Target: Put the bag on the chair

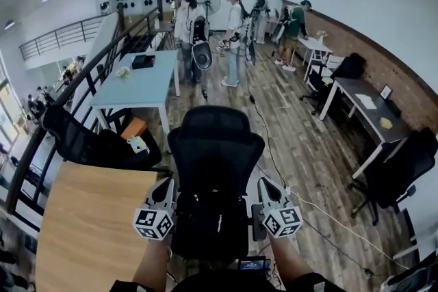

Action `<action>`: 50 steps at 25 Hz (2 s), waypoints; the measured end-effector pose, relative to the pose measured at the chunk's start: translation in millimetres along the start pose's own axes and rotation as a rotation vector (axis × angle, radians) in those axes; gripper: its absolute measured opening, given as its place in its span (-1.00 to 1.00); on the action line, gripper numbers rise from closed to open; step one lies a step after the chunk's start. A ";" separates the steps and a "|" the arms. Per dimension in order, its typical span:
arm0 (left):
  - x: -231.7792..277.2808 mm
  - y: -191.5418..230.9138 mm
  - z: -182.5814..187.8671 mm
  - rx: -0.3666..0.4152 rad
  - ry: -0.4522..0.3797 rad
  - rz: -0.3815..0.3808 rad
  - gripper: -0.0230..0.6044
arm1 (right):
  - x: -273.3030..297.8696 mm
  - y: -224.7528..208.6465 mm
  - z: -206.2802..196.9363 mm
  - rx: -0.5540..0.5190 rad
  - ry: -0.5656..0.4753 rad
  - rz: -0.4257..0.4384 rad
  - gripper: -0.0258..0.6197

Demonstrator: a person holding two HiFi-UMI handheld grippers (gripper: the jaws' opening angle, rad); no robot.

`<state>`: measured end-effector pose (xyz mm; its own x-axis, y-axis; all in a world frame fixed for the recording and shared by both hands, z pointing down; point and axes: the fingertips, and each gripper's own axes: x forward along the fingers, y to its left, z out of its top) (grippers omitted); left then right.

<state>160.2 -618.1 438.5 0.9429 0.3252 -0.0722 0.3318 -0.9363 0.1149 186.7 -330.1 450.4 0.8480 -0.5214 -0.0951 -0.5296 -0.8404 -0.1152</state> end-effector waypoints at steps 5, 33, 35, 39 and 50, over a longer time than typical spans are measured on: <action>-34.4 -26.5 24.3 0.008 -0.074 0.042 -0.92 | -37.2 4.4 22.9 -0.002 -0.095 0.058 -0.88; -216.3 -283.4 -80.5 0.020 0.070 0.156 -0.92 | -312.2 -9.5 -36.2 0.090 0.067 0.177 -0.88; -229.7 -280.8 -88.1 0.033 0.082 0.185 -0.92 | -321.0 -0.9 -37.2 0.078 0.079 0.171 -0.88; -260.2 -273.9 -94.8 0.019 0.074 0.222 -0.92 | -336.5 19.7 -44.5 0.055 0.111 0.152 -0.88; -340.7 -256.7 -109.3 -0.019 0.134 0.189 -0.92 | -383.2 111.7 -41.0 0.008 0.135 0.183 -0.89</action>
<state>-242.9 -474.1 541.9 0.9834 0.1606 0.0844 0.1487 -0.9800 0.1324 -196.6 -230.2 514.6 0.7322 -0.6808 0.0178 -0.6748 -0.7288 -0.1161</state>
